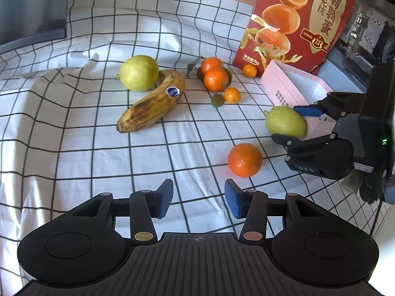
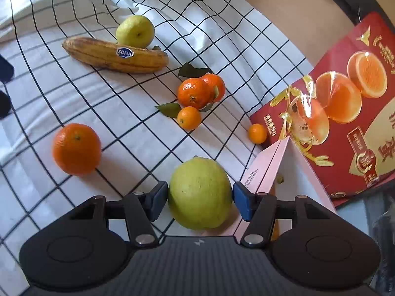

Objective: Organize fruits
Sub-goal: 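Grasp the green pear with the right tool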

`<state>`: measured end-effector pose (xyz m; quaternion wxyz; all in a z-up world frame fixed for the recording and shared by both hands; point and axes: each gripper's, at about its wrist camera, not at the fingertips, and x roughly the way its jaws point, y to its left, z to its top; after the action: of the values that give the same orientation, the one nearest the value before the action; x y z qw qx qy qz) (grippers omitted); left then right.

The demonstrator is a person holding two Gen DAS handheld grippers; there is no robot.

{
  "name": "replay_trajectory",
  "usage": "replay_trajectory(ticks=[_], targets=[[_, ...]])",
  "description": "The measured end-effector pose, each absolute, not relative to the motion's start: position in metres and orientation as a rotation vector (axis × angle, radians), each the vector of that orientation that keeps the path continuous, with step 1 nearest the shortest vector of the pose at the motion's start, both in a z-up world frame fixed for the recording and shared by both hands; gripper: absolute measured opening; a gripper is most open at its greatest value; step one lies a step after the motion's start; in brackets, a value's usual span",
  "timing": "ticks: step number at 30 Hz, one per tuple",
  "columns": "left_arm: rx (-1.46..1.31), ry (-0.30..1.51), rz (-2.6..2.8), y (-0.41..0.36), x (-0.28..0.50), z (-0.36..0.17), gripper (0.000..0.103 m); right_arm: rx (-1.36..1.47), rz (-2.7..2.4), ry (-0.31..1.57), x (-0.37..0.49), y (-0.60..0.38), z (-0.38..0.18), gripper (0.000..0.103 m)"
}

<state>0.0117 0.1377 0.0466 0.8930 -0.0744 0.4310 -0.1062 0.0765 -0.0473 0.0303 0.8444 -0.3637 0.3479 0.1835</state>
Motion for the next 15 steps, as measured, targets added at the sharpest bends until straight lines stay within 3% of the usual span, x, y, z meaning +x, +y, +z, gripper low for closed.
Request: replay_trajectory(ticks=[15], targets=[[-0.132,0.903,-0.322,0.113,0.019,0.047,0.051,-0.431,0.383,0.780,0.003,-0.087,0.046,0.058]])
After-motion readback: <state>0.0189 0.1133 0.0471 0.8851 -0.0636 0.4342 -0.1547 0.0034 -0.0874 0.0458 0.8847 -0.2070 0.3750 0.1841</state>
